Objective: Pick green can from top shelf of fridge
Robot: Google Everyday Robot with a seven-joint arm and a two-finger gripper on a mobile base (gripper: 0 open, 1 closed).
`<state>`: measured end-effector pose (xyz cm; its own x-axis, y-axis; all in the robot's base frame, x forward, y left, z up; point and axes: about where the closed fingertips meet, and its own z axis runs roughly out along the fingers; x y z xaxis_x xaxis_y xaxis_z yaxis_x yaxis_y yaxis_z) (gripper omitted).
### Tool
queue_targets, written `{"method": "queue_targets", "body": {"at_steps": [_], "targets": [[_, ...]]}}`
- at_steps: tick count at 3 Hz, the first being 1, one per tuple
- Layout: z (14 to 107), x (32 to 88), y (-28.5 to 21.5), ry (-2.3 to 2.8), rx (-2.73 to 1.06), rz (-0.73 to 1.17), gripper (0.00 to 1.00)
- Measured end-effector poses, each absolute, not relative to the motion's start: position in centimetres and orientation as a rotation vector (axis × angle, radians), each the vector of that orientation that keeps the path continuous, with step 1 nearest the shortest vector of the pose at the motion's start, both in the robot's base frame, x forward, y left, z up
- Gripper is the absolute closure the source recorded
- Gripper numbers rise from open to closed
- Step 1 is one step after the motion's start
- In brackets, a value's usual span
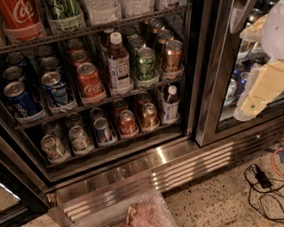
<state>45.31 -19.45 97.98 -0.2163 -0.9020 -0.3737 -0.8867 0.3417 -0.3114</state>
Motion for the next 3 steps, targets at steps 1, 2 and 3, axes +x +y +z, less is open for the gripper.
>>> {"method": "queue_targets", "body": {"at_steps": [1,2,3], "targets": [[98.3,46.1,-18.6,2.079,-1.472,-0.015,0.0],[99.3,46.7,-17.9,2.007,-1.385,0.016,0.0],[99.4,46.7,-17.9,2.007,-1.385,0.016,0.0]]}}
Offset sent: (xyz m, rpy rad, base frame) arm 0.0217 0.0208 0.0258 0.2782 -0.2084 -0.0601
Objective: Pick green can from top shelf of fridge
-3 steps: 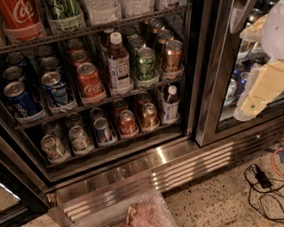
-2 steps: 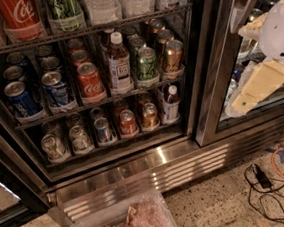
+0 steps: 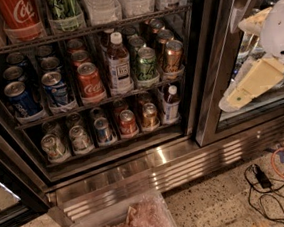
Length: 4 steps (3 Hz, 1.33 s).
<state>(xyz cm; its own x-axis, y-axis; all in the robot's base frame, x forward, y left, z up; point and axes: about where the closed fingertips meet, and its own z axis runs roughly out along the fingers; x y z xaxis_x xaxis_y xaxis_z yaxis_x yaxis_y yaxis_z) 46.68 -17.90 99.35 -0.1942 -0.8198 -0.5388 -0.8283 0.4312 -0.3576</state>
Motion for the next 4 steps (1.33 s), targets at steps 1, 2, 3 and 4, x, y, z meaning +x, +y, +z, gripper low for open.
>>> {"method": "queue_targets", "body": {"at_steps": [1,2,3,4], "targets": [[99.8,47.1,-17.5,1.959,-1.338,0.03,0.0],[101.0,49.0,-16.2,1.863,-1.261,0.064,0.0],[102.1,51.2,-14.5,1.774,-1.192,0.129,0.0],[102.9,52.3,-12.6,1.712,-1.159,0.194,0.0]]}}
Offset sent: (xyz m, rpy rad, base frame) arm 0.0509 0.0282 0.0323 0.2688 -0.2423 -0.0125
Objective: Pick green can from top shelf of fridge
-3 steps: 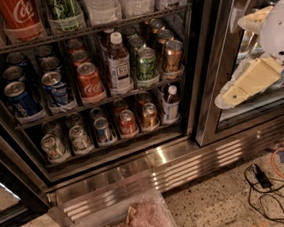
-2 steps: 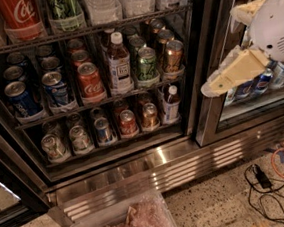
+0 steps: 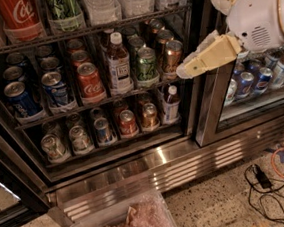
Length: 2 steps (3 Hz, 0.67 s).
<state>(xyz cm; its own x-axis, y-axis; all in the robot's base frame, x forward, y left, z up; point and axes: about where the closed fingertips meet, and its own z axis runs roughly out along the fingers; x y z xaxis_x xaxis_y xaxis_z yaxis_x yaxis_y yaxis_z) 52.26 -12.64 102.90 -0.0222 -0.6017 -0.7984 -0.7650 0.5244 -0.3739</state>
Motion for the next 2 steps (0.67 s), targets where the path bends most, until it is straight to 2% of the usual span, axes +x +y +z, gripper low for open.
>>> {"method": "queue_targets", "body": {"at_steps": [2], "targets": [[104.6,50.3,-7.1,1.614,-1.158,0.325,0.0]]}}
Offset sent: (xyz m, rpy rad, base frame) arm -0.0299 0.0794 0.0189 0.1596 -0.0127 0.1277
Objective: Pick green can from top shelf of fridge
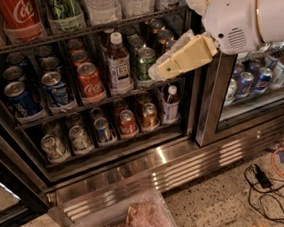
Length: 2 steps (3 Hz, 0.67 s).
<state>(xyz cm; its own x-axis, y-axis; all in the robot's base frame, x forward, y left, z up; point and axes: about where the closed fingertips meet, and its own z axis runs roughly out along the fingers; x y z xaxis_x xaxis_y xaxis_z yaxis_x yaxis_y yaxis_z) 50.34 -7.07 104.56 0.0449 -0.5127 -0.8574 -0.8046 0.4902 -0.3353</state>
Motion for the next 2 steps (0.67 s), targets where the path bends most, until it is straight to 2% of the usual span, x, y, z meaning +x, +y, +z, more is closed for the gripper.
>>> {"method": "queue_targets", "body": {"at_steps": [2], "targets": [[104.5,51.5,-6.8,1.585,-1.095,0.326,0.0]]}}
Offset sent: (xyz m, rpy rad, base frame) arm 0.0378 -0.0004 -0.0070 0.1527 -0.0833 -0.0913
